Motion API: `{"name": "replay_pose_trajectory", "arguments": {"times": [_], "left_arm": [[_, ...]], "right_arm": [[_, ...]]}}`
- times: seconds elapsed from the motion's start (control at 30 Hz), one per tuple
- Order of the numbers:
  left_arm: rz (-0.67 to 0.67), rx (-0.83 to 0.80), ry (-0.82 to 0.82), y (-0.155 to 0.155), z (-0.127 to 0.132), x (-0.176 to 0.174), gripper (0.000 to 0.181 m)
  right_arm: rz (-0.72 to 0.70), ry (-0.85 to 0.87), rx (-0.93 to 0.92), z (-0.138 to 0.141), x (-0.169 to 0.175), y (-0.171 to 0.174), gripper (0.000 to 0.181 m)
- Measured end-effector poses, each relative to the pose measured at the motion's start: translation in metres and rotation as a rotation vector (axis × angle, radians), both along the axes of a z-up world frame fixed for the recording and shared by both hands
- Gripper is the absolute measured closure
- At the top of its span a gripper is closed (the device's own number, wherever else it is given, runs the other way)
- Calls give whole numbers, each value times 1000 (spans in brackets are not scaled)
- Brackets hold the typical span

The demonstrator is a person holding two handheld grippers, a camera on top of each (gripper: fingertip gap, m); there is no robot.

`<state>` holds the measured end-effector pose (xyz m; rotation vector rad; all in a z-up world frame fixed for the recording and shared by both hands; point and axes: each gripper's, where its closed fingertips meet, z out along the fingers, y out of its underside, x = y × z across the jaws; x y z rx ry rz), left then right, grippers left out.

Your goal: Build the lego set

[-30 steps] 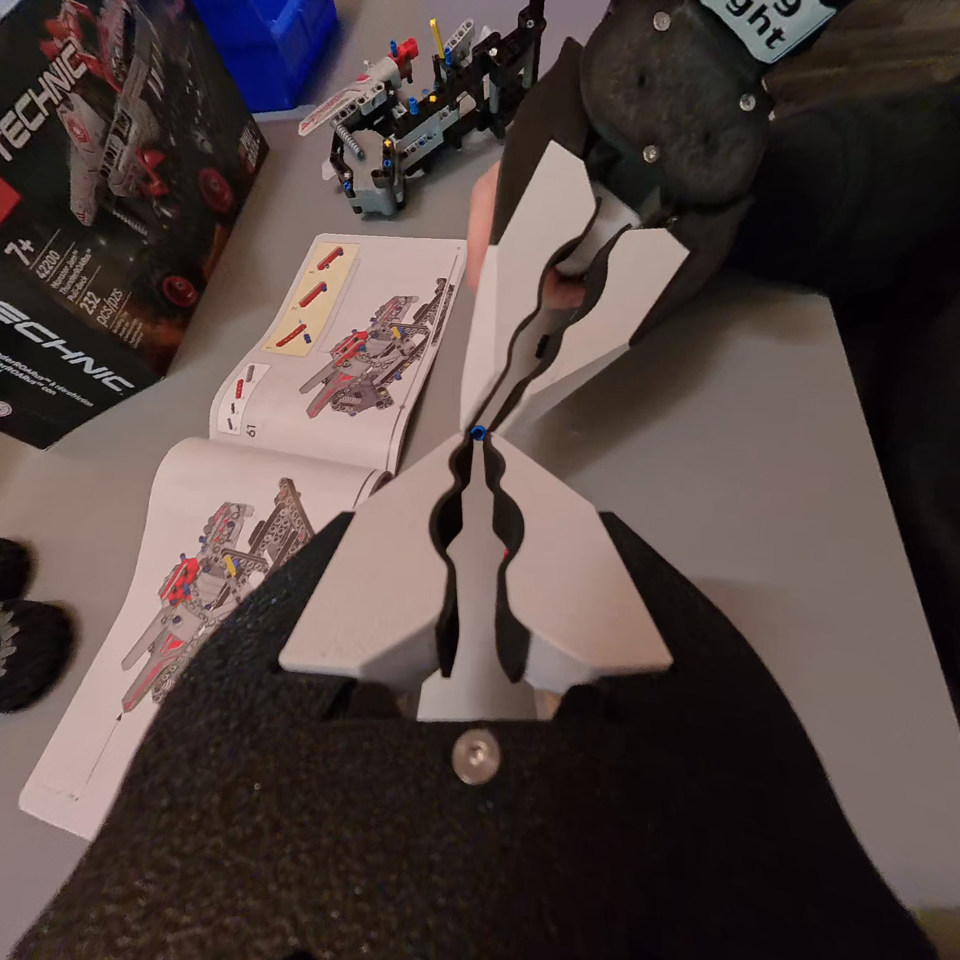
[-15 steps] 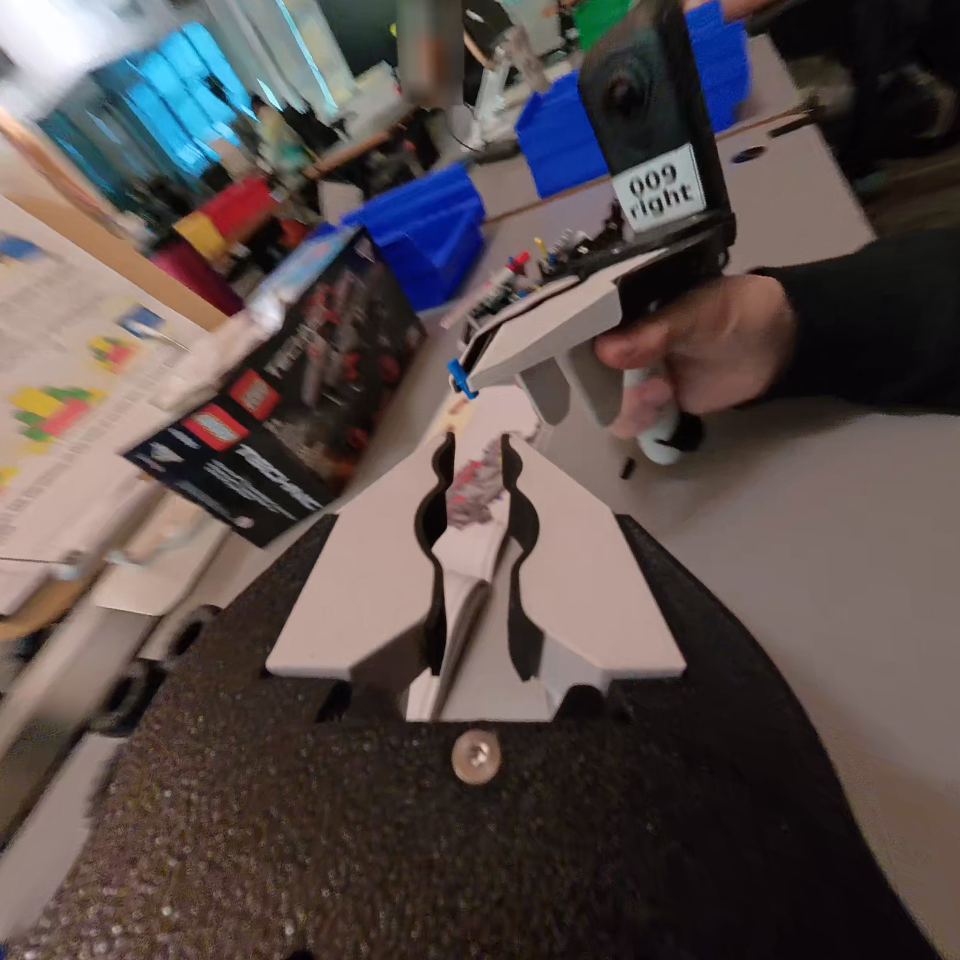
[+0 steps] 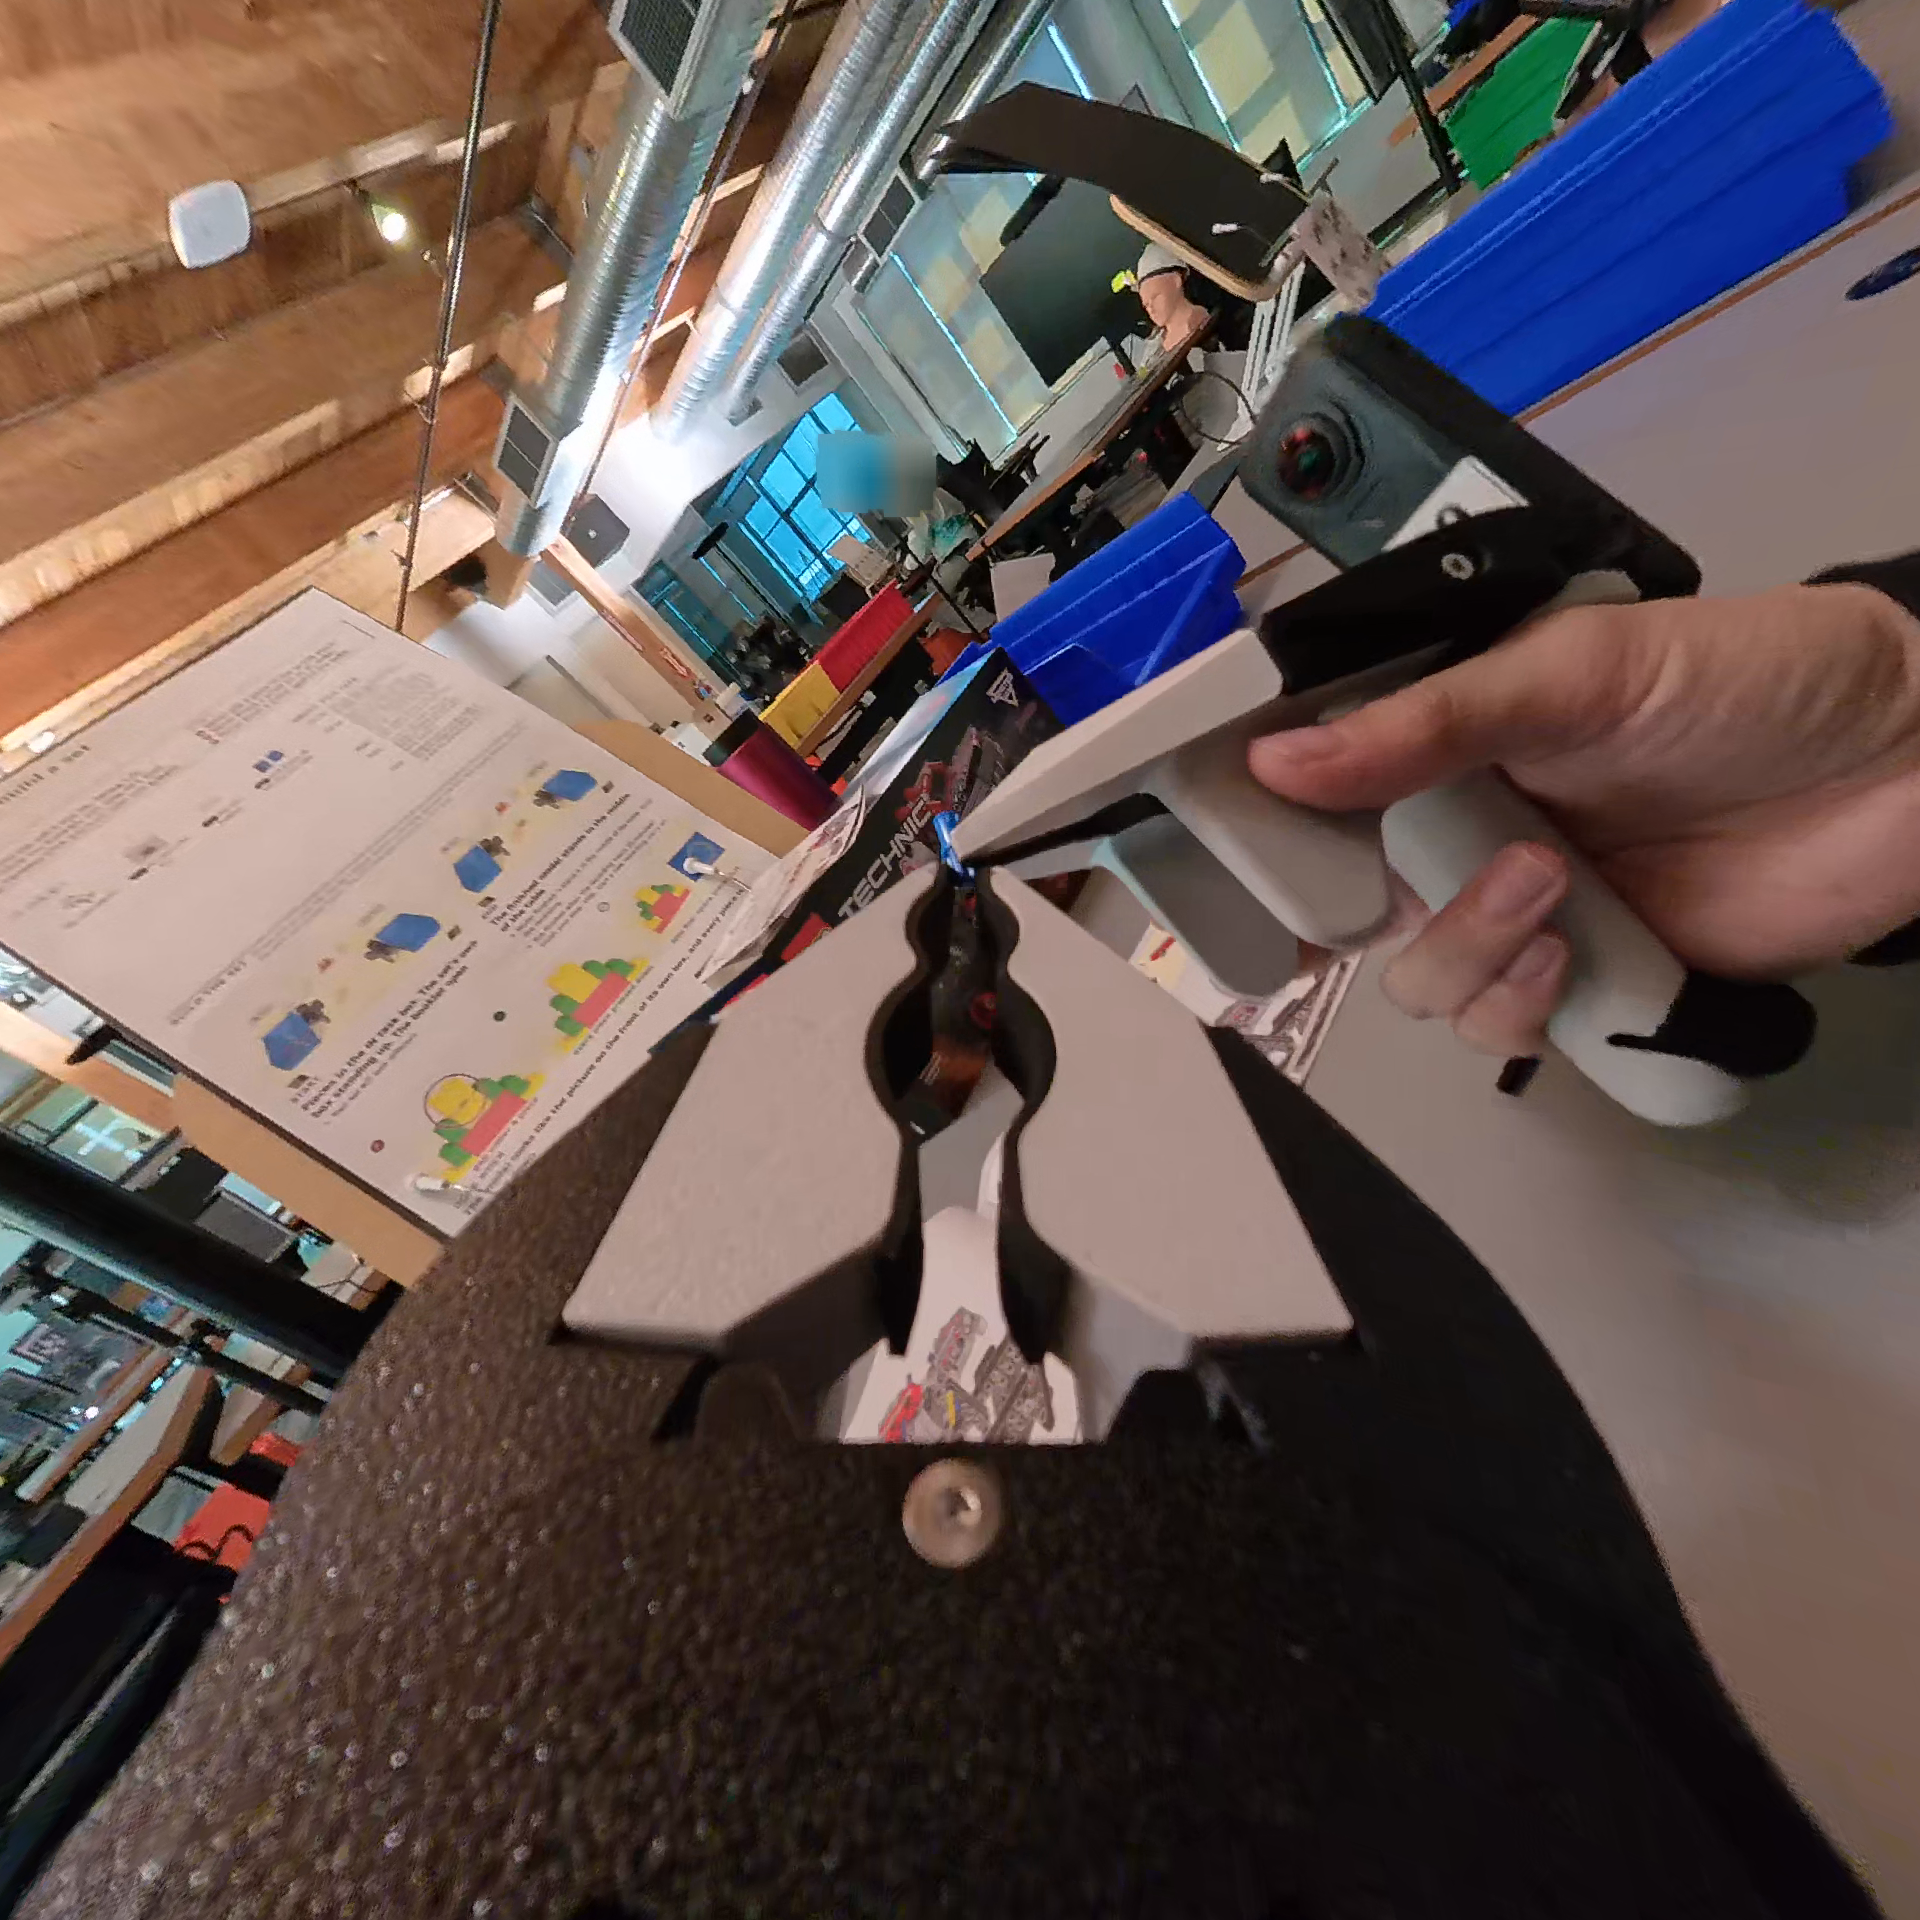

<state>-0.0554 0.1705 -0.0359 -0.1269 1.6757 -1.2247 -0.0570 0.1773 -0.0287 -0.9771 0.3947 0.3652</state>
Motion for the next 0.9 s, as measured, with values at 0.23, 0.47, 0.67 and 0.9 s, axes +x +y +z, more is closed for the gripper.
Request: {"name": "replay_pose_trajectory", "arguments": {"times": [0.23,0.47,0.67,0.9], "left_arm": [[-73,32,-21,1,-3,-6,180],[-85,86,-35,0,-8,-9,180],[-119,127,-32,-1,-15,-12,180],[-143,154,-16,-2,-23,-14,180]], "right_arm": [[-26,-170,-196,-4,-7,-1,177],[-15,-196,-256,-5,-7,-5,178],[32,-233,-374,-13,-12,-3,177],[84,-258,-501,-23,-16,-1,177]]}}
